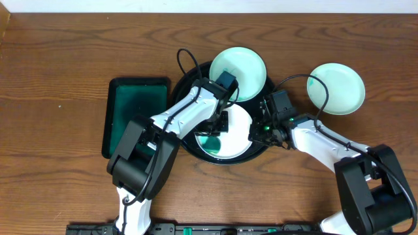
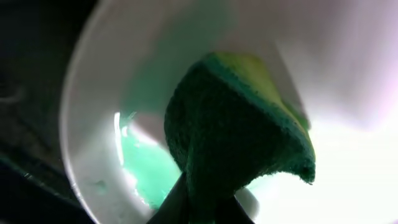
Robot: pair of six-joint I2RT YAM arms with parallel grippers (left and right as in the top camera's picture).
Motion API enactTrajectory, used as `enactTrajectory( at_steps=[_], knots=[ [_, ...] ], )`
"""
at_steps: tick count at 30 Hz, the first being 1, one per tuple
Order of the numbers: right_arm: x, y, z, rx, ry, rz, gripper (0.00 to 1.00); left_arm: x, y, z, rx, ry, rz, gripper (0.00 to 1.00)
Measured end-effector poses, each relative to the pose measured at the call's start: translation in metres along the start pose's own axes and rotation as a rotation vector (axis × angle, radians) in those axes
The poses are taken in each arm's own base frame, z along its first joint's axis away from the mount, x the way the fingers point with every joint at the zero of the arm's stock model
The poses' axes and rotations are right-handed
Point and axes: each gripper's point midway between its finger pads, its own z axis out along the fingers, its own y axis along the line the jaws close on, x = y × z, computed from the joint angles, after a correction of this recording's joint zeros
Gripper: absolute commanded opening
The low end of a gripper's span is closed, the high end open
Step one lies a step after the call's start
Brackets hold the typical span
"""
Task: Clean dirty plates on tray and stack at the side
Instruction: 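Scrub the white plate's surface with the sponge in the left gripper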
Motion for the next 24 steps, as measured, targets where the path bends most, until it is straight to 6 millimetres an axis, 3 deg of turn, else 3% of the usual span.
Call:
enactTrajectory(
  at_steps=[14, 20, 24],
  knots=[
    [0.006, 0.002, 0.001, -0.013, 0.029, 0.015, 0.01, -0.022, 0.007, 0.000, -0.063, -0.133, -0.139, 0.07],
    [0.006, 0.002, 0.001, -0.014, 0.029, 0.015, 0.01, -0.028, 0.002, 0.000, 0.011, -0.112, -0.147, 0.07],
    [0.006, 0.002, 0.001, -0.014, 0.030, 0.015, 0.01, -0.041, -0.014, -0.004, 0.126, -0.123, -0.143, 0.07]
  ],
)
